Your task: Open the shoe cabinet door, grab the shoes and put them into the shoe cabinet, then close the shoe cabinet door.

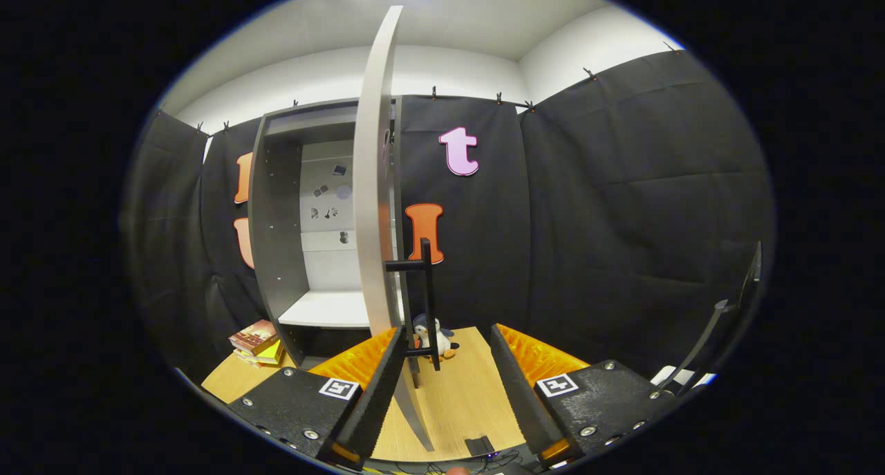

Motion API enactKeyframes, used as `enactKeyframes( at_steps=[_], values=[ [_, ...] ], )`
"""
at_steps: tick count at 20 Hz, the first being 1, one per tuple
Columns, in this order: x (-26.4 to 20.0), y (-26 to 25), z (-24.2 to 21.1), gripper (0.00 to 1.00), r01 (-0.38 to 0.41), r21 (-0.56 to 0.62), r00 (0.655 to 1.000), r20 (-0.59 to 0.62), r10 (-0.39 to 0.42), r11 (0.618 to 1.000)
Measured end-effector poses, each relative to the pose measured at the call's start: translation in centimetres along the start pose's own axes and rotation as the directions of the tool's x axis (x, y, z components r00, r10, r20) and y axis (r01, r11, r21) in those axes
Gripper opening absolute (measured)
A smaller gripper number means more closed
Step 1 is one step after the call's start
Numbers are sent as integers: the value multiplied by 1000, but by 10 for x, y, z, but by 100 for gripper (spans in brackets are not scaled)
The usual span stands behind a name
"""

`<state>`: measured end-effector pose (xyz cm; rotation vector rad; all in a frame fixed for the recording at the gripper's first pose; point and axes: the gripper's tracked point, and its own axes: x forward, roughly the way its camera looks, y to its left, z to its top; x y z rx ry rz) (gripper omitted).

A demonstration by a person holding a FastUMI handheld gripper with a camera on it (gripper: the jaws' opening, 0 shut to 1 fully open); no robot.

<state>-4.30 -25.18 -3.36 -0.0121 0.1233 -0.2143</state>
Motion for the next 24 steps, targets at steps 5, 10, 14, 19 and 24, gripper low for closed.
enactKeyframes(
  at_steps=[5, 10, 14, 19, 24],
  values=[
    [-25, 46, 24, 88, -35, 6, 999, 36, 35, 999],
    [-34, 132, 47, 91, -131, -10, 986, 106, 132, 991],
    [-34, 192, 63, 93, -202, 0, 964, 178, 198, 979],
    [-30, 249, 60, 93, -241, -45, 954, 173, 245, 970],
    [-27, 268, 57, 93, -226, -69, 955, 180, 235, 972]
  ],
)
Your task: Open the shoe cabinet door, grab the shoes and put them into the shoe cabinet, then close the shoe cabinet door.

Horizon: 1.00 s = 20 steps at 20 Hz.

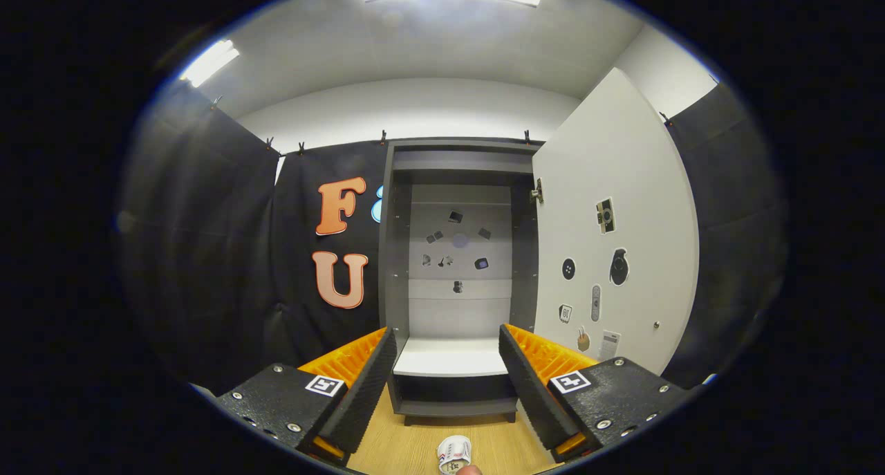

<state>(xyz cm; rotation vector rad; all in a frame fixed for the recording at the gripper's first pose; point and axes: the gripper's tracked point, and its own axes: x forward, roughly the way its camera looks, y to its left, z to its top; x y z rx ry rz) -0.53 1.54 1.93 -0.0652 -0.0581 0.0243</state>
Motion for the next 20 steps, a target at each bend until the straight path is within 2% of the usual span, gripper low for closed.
enactKeyframes(
  at_steps=[4, 8, 12, 15, 20],
  values=[
    [5, 6, -29, 93, 10, -9, 999, -46, -11, 1000],
    [5, 8, -100, 93, -6, -19, 990, -138, 3, 1000],
    [2, 8, -187, 93, -25, -4, 964, -263, 23, 1000],
    [1, 9, -261, 93, -22, 29, 924, -380, 31, 999],
    [-3, 15, -390, 94, 11, 101, 812, -581, 50, 995]
  ],
)
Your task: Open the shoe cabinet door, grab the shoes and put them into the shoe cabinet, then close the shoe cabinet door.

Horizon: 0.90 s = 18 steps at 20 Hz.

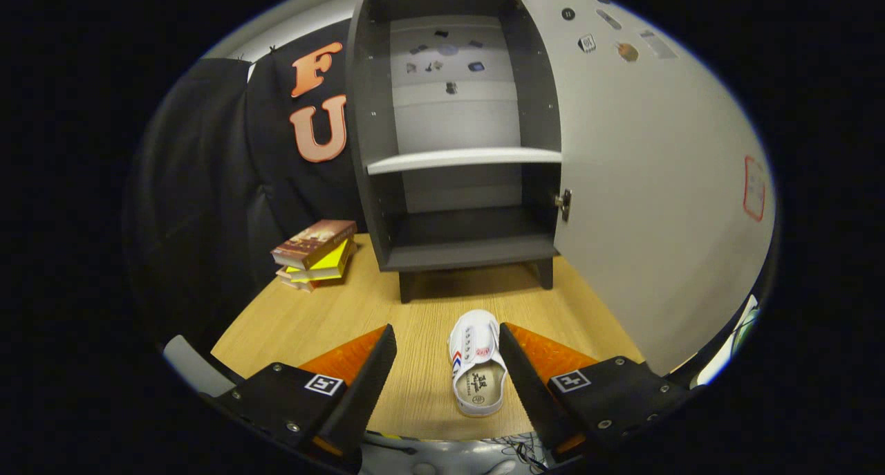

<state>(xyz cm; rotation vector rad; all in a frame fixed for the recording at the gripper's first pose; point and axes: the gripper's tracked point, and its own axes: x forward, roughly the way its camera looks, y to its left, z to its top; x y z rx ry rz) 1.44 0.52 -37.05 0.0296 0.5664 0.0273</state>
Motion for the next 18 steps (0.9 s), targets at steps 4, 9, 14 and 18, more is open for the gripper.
enactKeyframes(
  at_steps=[4, 9, 14, 18],
  values=[
    [44, 4, -55, 93, -10, 22, 991, -133, 12, 1000],
    [82, -1, -109, 89, 18, 101, 965, -261, 9, 995],
    [102, 1, -117, 61, 33, 97, 956, -292, -3, 995],
    [111, -1, -118, 40, 44, 95, 952, -305, -13, 995]
  ],
)
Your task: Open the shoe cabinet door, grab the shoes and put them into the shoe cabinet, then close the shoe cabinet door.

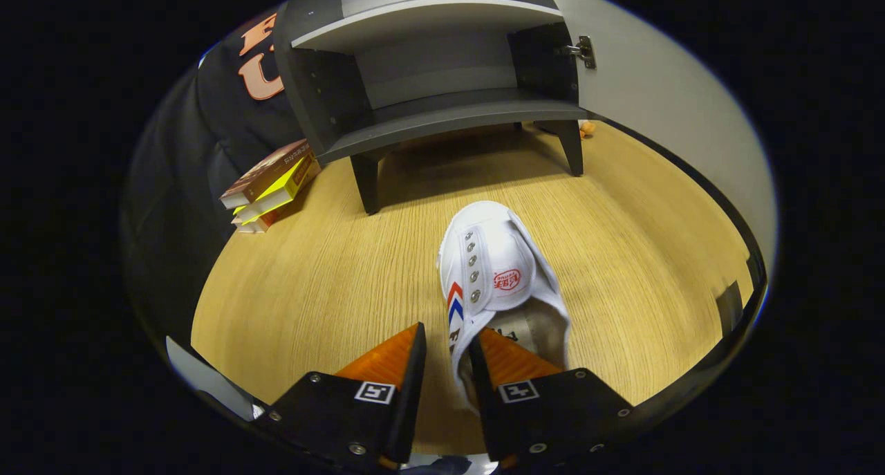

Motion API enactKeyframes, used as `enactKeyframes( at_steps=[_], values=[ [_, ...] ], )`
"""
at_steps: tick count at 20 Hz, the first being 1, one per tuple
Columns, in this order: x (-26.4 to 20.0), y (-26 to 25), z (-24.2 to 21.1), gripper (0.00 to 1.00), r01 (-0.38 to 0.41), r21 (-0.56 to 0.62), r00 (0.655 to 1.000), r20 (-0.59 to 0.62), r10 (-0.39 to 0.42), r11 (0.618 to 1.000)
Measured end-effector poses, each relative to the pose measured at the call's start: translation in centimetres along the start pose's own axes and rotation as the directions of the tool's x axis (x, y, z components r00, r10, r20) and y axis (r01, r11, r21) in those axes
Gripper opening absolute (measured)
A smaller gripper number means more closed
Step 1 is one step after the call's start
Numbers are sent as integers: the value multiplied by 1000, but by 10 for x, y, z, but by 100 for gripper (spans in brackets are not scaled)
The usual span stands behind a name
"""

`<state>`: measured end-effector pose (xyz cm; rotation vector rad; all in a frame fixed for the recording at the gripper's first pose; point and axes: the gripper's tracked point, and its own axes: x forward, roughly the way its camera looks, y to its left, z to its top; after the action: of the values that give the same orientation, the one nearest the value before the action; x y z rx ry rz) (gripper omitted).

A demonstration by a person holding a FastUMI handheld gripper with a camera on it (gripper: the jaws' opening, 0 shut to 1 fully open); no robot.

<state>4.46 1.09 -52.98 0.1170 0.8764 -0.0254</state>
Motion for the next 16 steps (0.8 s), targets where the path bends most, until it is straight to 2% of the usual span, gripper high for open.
enactKeyframes(
  at_steps=[6, 10, 12, 16],
  values=[
    [1, -6, -1, 15, 11, 13, 1000, -10, -11, 1000],
    [0, -7, 0, 4, 29, -21, 999, -12, -30, 999],
    [0, -7, 1, 0, 33, -22, 999, -21, -34, 999],
    [-8, -6, 11, 0, 38, -49, 999, 11, -38, 998]
  ],
)
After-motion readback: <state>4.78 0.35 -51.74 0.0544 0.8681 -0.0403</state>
